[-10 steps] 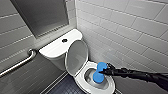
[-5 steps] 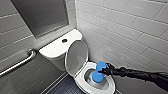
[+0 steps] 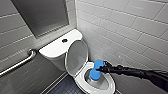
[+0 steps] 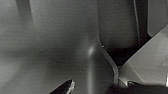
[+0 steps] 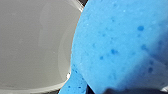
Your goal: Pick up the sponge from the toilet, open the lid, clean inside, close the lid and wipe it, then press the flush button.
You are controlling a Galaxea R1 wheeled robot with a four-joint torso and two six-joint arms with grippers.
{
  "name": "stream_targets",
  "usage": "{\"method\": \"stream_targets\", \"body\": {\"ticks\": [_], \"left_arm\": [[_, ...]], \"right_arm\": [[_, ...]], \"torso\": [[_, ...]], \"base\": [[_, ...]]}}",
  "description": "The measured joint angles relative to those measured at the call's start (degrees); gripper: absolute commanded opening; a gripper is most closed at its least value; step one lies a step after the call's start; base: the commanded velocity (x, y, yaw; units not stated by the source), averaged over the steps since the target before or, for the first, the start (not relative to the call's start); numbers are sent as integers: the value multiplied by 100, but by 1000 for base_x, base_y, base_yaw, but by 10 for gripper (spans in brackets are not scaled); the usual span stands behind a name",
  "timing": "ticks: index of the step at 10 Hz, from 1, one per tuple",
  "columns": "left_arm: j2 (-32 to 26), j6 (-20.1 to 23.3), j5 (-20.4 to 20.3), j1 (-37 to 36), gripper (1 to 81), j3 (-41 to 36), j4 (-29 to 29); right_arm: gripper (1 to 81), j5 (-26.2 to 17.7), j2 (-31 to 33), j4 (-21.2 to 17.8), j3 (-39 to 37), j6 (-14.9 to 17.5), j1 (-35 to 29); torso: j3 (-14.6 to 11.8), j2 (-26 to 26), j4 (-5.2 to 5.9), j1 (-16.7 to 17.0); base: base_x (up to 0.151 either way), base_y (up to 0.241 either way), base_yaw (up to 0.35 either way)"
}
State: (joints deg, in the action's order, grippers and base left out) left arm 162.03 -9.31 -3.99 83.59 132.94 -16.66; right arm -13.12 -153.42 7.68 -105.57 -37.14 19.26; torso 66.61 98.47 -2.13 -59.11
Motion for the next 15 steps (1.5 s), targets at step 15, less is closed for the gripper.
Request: {"method": "stream_targets", "body": {"ticks": [15], "left_arm": [[-475, -20, -105, 218, 811, -962, 149]], "right_arm": [[10, 816, -728, -5, -2011, -772, 210]], "torso": [[464, -2, 0, -4]], "base": [[0, 0, 0]]}}
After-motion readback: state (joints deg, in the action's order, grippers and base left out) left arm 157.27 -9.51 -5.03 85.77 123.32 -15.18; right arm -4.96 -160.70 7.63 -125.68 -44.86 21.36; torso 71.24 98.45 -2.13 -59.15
